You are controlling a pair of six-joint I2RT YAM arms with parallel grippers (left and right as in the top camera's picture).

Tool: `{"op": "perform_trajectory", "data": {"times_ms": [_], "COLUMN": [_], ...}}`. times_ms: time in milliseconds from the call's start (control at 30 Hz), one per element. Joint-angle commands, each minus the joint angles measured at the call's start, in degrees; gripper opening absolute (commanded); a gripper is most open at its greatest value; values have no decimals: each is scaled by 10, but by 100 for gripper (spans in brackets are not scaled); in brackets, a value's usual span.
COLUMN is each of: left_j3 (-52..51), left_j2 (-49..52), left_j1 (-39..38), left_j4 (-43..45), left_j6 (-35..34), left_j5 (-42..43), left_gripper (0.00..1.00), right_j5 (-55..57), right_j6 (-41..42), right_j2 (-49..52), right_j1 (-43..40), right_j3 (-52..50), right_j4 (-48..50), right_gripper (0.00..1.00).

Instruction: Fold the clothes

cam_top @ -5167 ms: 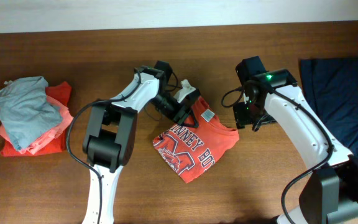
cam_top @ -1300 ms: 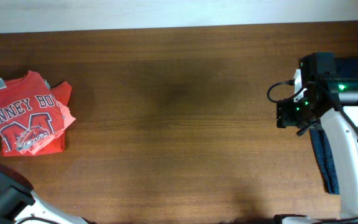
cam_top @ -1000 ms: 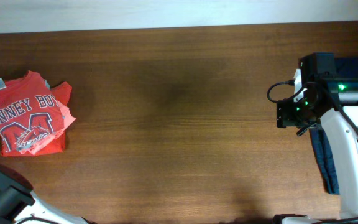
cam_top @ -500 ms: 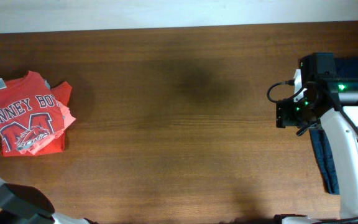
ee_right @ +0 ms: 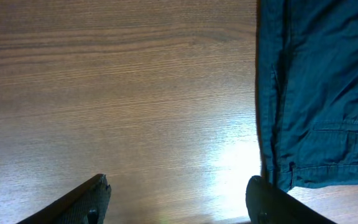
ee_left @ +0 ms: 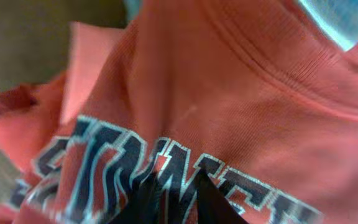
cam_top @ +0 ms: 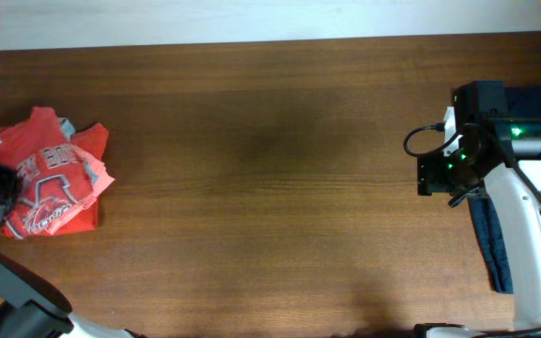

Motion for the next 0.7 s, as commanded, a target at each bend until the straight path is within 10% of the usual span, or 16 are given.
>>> {"op": "perform_trajectory", "data": {"times_ms": [0, 433, 667], "left_j3": [-40, 20, 25], "left_j2": [-3, -44, -178], "left_j1": [11, 5, -52], "left_j4": [22, 52, 45], "left_j6": [-7, 139, 210], "left_j5": [-51, 126, 122], "left_gripper": [21, 34, 55], "right_j5": [-1, -1, -32], "right_j6": [4, 4, 4], "right_j2": [-2, -2, -2], "right_j1": [-2, -2, -2], "right_j3": [8, 8, 8], "right_j4": [-4, -7, 0], "right_gripper": [75, 76, 99]}}
